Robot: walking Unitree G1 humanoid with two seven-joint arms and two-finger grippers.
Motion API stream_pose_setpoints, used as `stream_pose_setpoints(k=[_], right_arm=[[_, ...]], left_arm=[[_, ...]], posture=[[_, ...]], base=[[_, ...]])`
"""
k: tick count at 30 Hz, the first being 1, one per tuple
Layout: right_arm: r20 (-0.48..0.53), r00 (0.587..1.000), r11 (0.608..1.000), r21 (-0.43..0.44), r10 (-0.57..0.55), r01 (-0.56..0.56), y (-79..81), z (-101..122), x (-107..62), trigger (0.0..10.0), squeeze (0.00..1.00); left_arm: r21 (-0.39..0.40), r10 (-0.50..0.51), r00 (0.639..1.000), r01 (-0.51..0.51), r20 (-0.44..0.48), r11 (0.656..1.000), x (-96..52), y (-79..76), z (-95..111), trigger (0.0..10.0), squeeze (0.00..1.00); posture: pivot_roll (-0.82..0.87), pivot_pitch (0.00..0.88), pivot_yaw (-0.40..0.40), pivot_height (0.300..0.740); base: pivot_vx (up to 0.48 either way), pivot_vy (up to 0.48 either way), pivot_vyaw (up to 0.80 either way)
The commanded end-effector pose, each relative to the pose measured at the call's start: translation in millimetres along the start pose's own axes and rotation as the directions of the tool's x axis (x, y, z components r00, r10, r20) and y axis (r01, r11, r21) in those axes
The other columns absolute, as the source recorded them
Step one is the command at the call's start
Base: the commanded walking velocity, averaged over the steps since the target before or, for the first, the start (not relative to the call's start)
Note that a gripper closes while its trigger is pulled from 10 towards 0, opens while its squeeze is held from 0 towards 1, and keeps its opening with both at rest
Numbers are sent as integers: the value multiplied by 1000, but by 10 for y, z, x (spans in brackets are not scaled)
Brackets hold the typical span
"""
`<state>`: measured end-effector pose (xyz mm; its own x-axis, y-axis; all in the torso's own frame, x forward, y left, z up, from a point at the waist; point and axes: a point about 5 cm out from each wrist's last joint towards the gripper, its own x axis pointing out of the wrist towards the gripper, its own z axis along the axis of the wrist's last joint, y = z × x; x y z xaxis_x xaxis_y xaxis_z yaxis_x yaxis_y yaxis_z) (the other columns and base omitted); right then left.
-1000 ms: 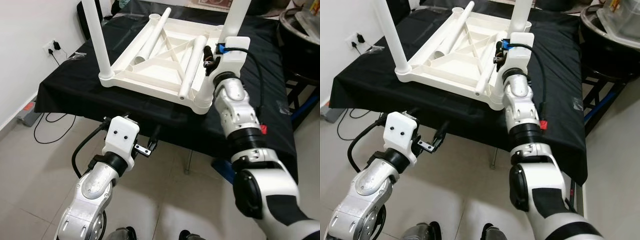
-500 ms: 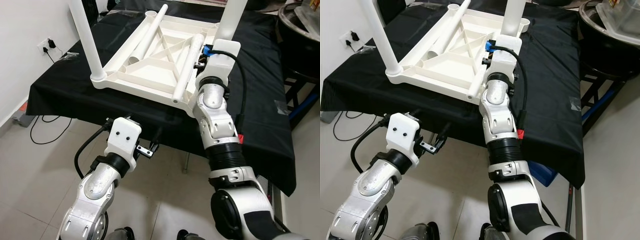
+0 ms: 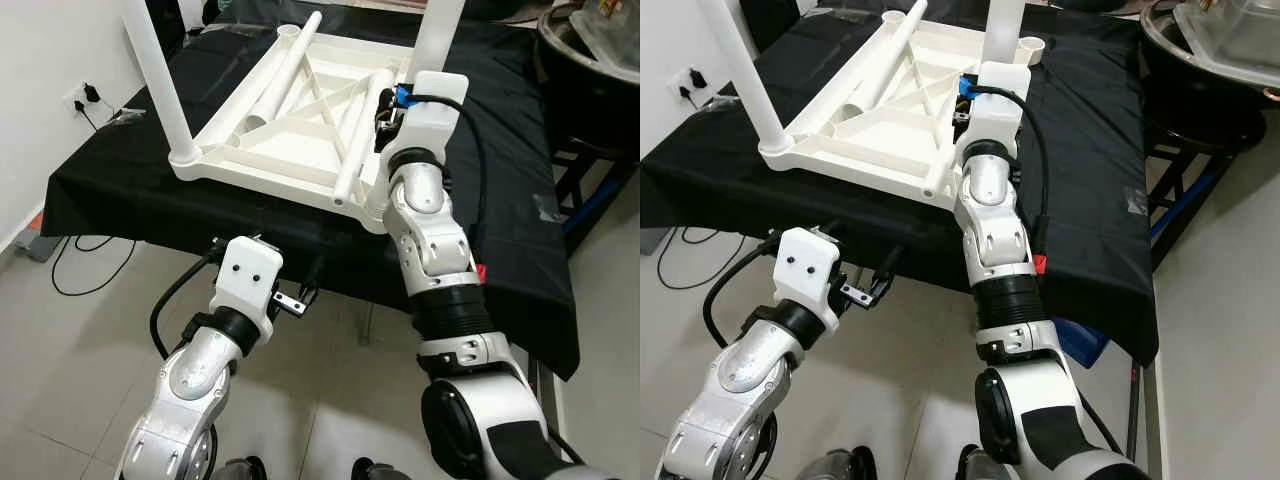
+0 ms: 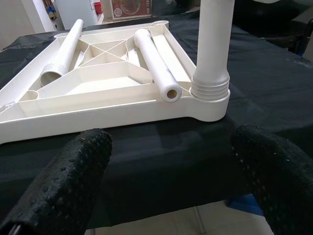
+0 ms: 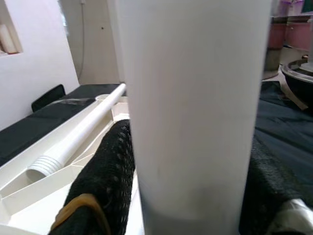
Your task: Building children table
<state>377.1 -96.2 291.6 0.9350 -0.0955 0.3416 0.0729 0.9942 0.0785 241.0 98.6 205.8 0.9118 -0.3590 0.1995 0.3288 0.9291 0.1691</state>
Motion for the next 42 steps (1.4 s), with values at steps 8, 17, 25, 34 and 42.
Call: stream_pose_setpoints(k=[8,17,25,34,42], right_arm=[[2,999,998,32,54,-54,5,-54,-93,10000,1000],[-5,990,989,56,138,-137,-11,-115,-193,10000,1000],[-10,984,982,55,180,-180,-151,-200,-344,10000,227],[-34,975,976,19,219,-219,-566,-364,-731,10000,0],[-139,970,978,-30,200,-206,-842,-600,-1142,10000,0]], left_arm=[[1,3,1000,-3,-11,1000,-18,-13,-32,10000,0],[3,-1,1000,1,-6,1000,-11,-15,-26,10000,0],[4,-1,1000,1,-6,1000,-8,-3,-27,10000,0],[2,-2,1000,2,-10,1000,-3,9,-43,10000,0],[-28,-11,998,9,-58,1000,-38,-11,-126,10000,0]], posture=[[116,190,-58,740],[113,191,-53,740],[114,192,-52,740],[103,190,-42,740],[100,186,-35,740]], base=[[0,0,0],[0,0,0],[0,0,0],[0,0,0],[0,0,0]])
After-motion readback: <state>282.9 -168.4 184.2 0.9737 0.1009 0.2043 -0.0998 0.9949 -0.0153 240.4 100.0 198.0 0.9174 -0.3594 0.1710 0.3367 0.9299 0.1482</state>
